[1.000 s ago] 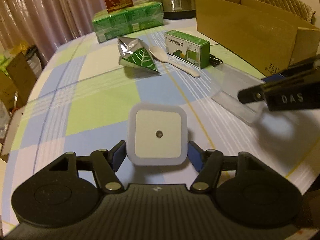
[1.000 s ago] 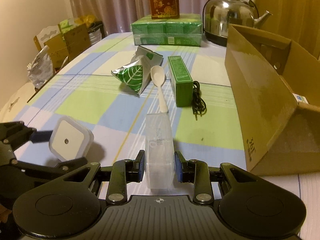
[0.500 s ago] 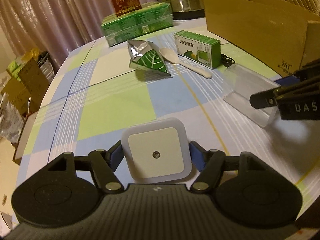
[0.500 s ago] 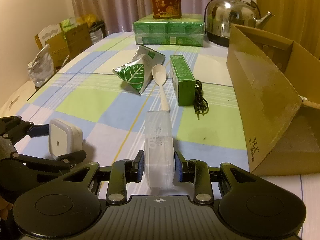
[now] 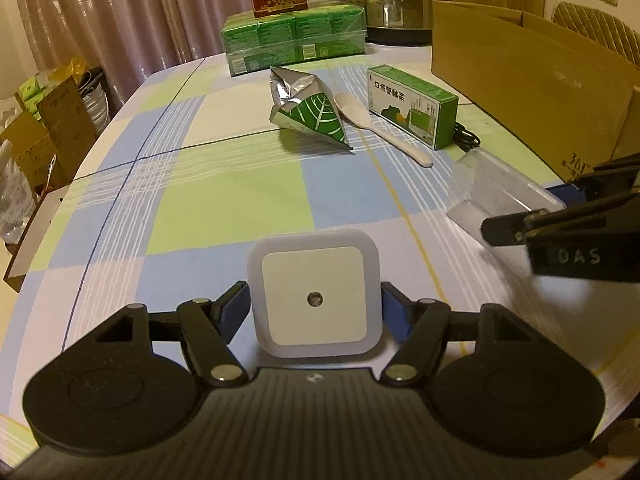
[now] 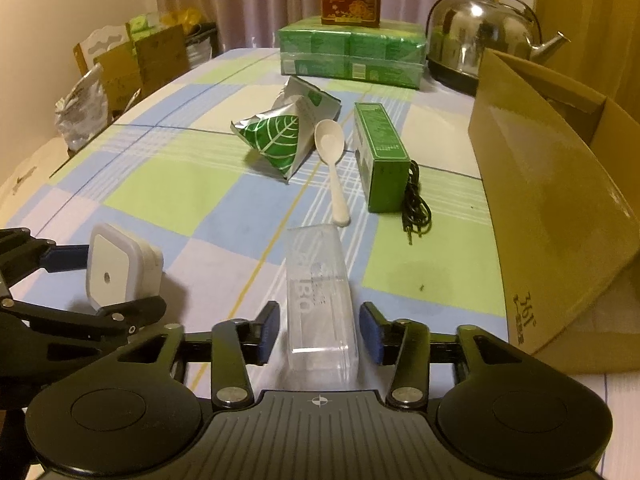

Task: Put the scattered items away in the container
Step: 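Carry the clear box and white night light with both tools over the cardboard box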

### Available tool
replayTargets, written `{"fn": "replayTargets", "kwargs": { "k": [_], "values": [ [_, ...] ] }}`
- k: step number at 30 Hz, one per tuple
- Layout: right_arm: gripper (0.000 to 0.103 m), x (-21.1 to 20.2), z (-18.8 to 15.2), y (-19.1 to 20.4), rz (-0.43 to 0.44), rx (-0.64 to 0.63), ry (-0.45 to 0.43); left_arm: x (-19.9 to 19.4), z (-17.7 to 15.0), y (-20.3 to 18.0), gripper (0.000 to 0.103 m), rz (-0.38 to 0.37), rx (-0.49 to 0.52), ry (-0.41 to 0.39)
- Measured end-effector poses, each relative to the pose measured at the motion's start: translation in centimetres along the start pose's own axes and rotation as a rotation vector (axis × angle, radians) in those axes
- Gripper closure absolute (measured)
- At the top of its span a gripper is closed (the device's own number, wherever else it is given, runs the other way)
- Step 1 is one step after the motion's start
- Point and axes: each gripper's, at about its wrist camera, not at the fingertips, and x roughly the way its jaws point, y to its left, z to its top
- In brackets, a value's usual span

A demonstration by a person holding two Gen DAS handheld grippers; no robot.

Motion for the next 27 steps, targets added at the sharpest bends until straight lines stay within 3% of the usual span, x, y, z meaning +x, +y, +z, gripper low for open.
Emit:
{"fn": "replayTargets", "kwargs": {
  "k": [10, 12, 27],
  "values": [
    [0.06, 0.6, 0.5, 0.3, -0.013, -0.034, 0.003, 0.0, -0.1, 0.2, 0.042, -0.013, -0.015, 0.006],
    [0.075, 0.5, 0.5, 0.4, -0.019, -0.041, 0.001, -0.1, -0.1, 0.3, 0.042, -0.015, -0.015, 0.007],
    [0.075, -5.2, 0.8, 0.3, -0.039, -0.011, -0.082, -3.6, 0.9, -0.1, 0.042, -0.032, -0.022, -0.044]
  ]
}}
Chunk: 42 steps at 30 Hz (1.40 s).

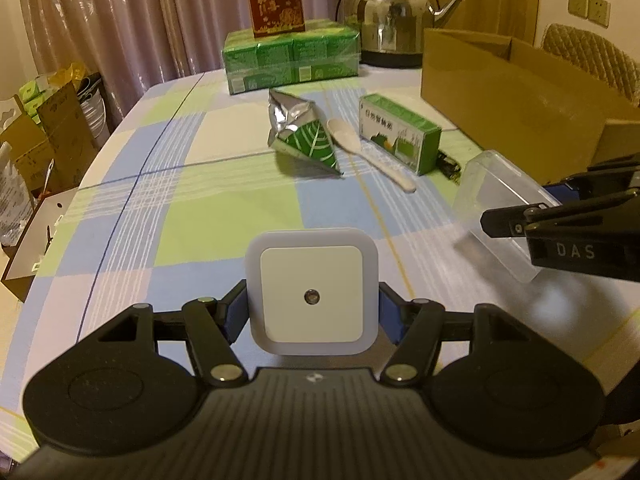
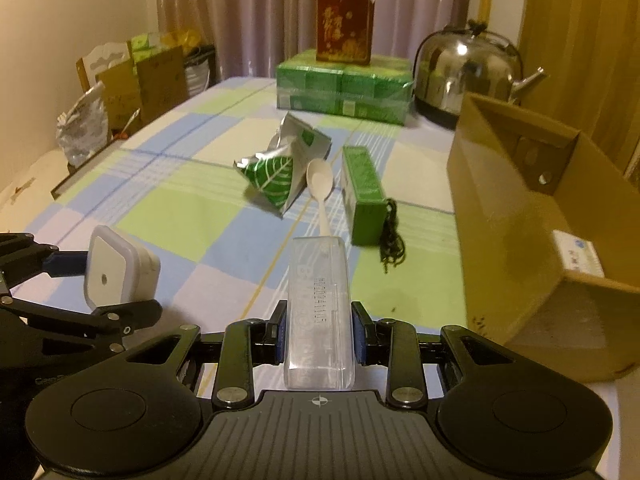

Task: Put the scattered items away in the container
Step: 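Carry the clear box and white night light with both tools over the cardboard box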

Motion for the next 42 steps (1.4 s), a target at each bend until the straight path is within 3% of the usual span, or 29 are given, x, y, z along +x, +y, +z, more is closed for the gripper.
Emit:
{"fn": "replayTargets", "kwargs": {
  "k": [12, 26, 35, 42],
  "values": [
    [0.075, -5.9, 1.4, -1.5, -0.052, 0.01, -0.113, -4.1, 2.4, -2.8, 0.042, -0.067, 0.043, -0.078],
    [0.075, -11.3, 3.3, -9.5, -0.182, 0.109, -0.233, -5.4, 7.9, -9.0, 0.042, -0.22, 0.092, -0.15],
    [0.075, -11.0, 5.4, -16.6, -0.263, 0.159, -0.261, -4.0, 14.0, -14.6, 0.042, -0.336, 0.152, -0.209],
    [0.075, -9.0, 5.9, -21.1, -0.278, 0.201, -0.249, -0.5, 17.9, -18.3, 0.042, -0.4, 0.214, -0.216]
  ]
}}
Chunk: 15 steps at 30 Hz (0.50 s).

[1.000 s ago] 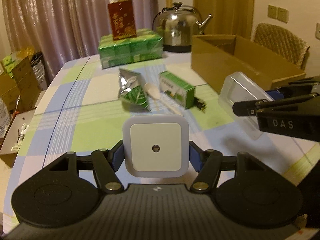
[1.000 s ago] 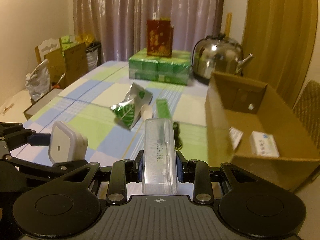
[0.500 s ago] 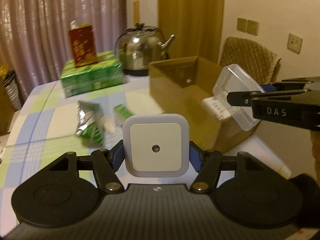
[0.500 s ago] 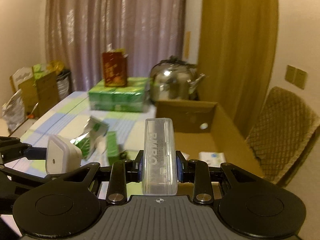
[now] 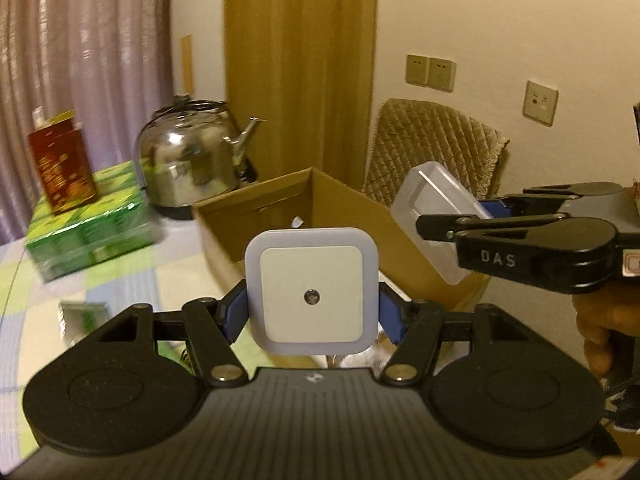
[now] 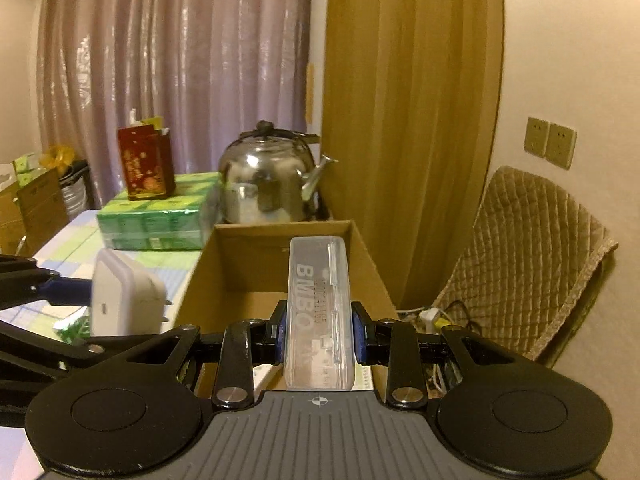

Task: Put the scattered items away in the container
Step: 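Carry the clear box and white night light with both tools over the cardboard box, then open both tools to drop the clear box and night light into the cardboard box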

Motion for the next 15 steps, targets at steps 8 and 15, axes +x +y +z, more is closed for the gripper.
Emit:
{"fn": "replayTargets", "kwargs": {
  "k": [8, 15],
  "values": [
    [0.075, 3.8, -1.0, -1.9, 0.003, 0.019, 0.054, 6.2, 1.0, 0.2, 0.042, -0.047, 0.057, 0.049],
    [0.075, 6.0, -1.8, -2.5, 0.009, 0.037, 0.085, 9.4, 0.3, 0.7, 0.042, -0.053, 0.09, 0.095]
  ]
}}
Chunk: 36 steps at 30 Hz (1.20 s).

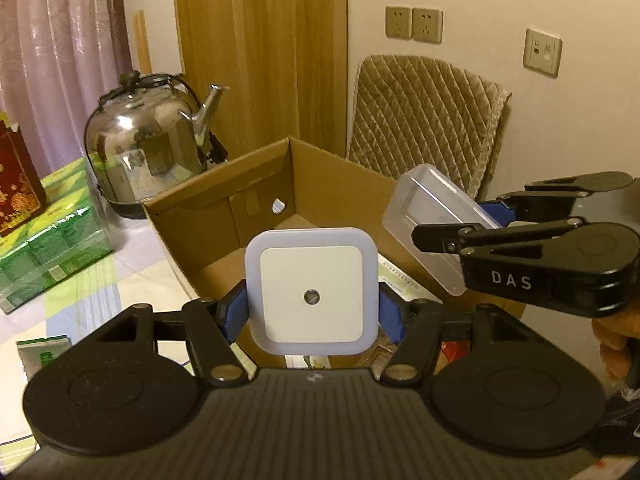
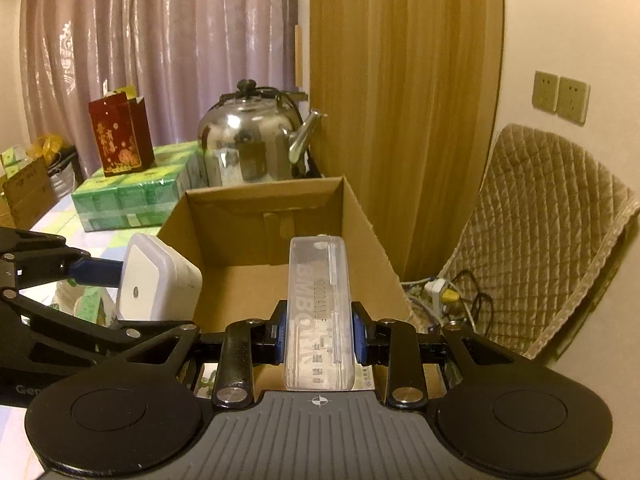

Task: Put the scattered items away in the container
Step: 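Open both tools to drop the clear box and night light into the cardboard box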

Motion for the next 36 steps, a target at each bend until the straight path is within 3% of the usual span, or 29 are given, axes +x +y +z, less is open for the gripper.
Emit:
{"fn": "replayTargets", "kwargs": {
  "k": [12, 23, 36],
  "values": [
    [0.075, 1.5, -0.2, -0.3, 0.002, -0.001, 0.02, 2.1, -0.4, -0.1, 0.044, 0.01, 0.029, 0.031],
    [0.075, 2.0, -0.3, 0.0, 0.01, -0.014, 0.032, -1.9, -0.6, 1.0, 0.044, 0.057, -0.019, -0.034],
    [0.075, 2.8, -0.7, 0.7, 0.02, -0.051, 0.047, -4.0, -2.0, 2.5, 0.043, 0.083, -0.097, -0.041]
  ]
}}
